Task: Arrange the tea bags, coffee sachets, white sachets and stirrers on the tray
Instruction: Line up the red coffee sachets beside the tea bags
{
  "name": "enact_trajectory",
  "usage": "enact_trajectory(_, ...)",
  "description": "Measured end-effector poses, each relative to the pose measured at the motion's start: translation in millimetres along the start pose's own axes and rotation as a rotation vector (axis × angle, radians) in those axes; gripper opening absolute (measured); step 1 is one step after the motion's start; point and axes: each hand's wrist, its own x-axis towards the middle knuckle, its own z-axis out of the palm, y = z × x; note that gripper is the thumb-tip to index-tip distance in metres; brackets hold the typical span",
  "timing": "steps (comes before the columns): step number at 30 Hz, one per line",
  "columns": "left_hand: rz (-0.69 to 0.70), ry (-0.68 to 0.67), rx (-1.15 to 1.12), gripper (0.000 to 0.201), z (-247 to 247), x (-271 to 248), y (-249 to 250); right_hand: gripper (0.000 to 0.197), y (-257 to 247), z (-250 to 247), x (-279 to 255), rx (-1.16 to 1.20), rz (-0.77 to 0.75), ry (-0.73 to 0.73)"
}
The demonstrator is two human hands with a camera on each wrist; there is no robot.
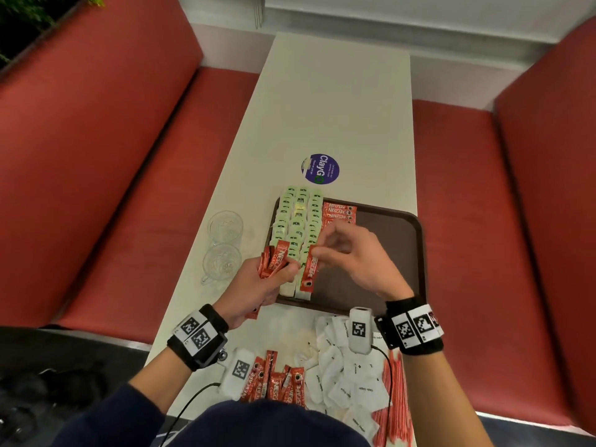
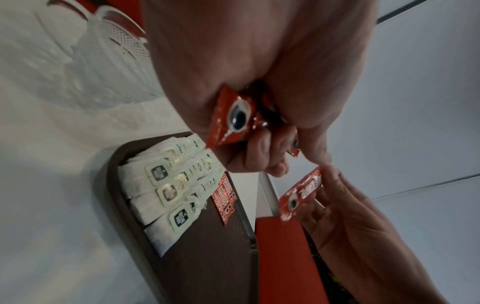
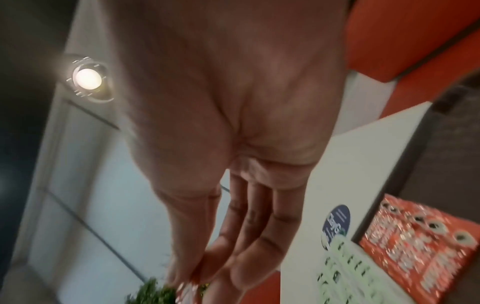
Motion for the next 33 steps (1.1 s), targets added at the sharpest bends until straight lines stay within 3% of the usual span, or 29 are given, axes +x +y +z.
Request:
enact_trajectory(3, 0.011, -0.026, 0.072, 0.015, 7, 3, 7, 0.013, -8, 8, 1, -0.115, -0.046, -0.068)
enact_trajectory(6, 0.024, 0.02, 0.075, 0.023, 15, 5, 7, 0.011, -10, 19, 1, -0.086, -0.032, 0.026)
enact_trajectory(8, 0.026, 0.076, -0.001, 0.021, 16, 5, 6, 0.018, -7, 22, -2, -0.067, -0.002, 0.108)
enact_trajectory(12, 0.025, 0.154, -0.133, 0.021, 15, 7, 3, 0.039, 4, 33, -14, -0.105, 0.012, 0.127)
enact_trajectory(20, 0.001, 0.202, -0.212, 0.024, 5, 15, -4, 0.021, 23, 35, -29, -0.167, -0.032, 0.21)
enact_trajectory(27, -0.024, 0.259, -0.231, 0.03, 16, 20, -10, 0.029, 46, 41, -29, -0.518, -0.199, 0.281)
enact_trajectory(33, -0.066, 0.234, -0.266, 0.031, 18, 25, -16, 0.027, 57, 31, -26, -0.607, -0.135, 0.262)
